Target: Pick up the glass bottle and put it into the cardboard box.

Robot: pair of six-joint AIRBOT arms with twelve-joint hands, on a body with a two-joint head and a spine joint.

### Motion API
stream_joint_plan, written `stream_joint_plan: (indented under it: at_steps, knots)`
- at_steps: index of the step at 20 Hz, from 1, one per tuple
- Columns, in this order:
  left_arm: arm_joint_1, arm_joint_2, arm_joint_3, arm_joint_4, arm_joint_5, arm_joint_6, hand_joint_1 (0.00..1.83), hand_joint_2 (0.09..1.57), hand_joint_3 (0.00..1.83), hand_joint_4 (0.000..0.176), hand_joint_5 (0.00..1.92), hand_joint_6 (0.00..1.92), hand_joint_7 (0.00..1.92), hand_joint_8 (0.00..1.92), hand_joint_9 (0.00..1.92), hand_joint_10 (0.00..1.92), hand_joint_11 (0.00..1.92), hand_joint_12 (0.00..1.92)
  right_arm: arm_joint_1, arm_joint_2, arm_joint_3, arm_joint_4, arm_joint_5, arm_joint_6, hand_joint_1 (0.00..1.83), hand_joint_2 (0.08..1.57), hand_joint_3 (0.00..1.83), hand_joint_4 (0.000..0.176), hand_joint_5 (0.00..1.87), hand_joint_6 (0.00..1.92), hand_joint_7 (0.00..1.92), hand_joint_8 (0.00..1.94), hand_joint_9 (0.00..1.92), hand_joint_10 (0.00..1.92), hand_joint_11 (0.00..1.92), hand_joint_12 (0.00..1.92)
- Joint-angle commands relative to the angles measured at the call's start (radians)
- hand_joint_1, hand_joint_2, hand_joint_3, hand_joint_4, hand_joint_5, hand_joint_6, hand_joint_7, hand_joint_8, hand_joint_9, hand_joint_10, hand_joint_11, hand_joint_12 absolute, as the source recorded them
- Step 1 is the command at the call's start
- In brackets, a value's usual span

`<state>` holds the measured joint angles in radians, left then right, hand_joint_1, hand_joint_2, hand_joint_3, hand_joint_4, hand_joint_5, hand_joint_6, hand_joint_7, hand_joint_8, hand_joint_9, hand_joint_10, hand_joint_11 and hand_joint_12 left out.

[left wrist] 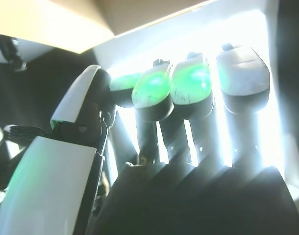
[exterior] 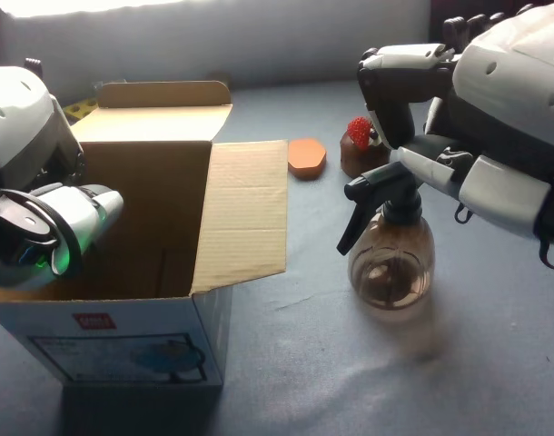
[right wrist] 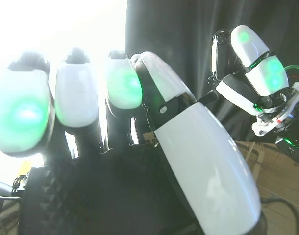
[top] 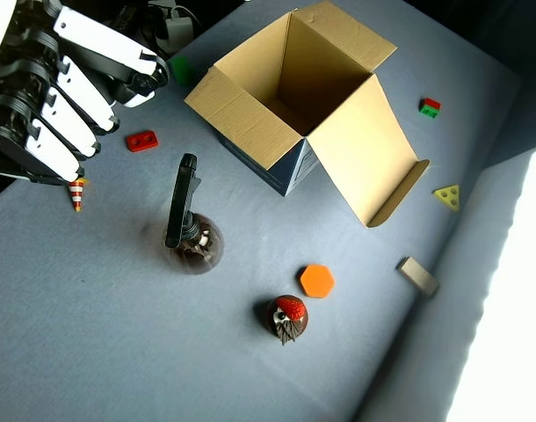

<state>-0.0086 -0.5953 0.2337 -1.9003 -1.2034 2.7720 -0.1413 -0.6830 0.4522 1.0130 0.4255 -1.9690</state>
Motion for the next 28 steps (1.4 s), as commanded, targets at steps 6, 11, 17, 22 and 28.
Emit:
stream_joint_plan:
  at_steps: [6,11,17,22,28]
  knots:
    - [-0.033,-0.007,-0.026,0.104,-0.001,0.017,0.23,1.27,0.02,0.000,0.11,0.00,0.13,0.00,0.11,0.01,0.00,0.60,0.006,0.007,-0.005,-0.038,0.064,0.004,0.36,0.81,0.75,0.000,0.00,0.00,0.00,0.00,0.01,0.00,0.00,0.00]
    - [-0.071,-0.001,-0.065,0.067,-0.105,0.026,0.22,1.27,0.01,0.000,0.14,0.01,0.13,0.00,0.13,0.01,0.00,0.64,-0.049,0.017,0.103,-0.210,-0.131,0.278,0.66,0.73,0.83,0.000,0.00,0.00,0.00,0.00,0.00,0.00,0.00,0.00]
    - [-0.239,-0.031,-0.233,-0.098,-0.465,0.051,0.25,1.27,0.00,0.000,0.13,0.00,0.15,0.00,0.14,0.01,0.00,0.62,-0.143,0.018,0.358,-1.570,0.143,1.755,0.88,0.72,0.79,0.000,0.00,0.00,0.00,0.00,0.00,0.00,0.00,0.00]
    - [-0.288,-0.040,-0.291,-0.181,-0.561,0.050,0.25,1.27,0.00,0.000,0.14,0.00,0.15,0.00,0.14,0.01,0.00,0.62,-0.147,0.002,0.486,-1.876,0.349,2.108,0.89,0.71,0.78,0.000,0.00,0.00,0.00,0.00,0.00,0.00,0.00,0.00]
    - [-0.306,-0.047,-0.314,-0.271,-0.561,0.051,0.26,1.27,0.00,0.000,0.15,0.00,0.15,0.00,0.15,0.01,0.00,0.63,-0.172,-0.059,0.646,-1.903,0.510,2.243,1.01,0.68,0.77,0.000,0.00,0.00,0.00,0.00,0.00,0.00,0.00,0.00]
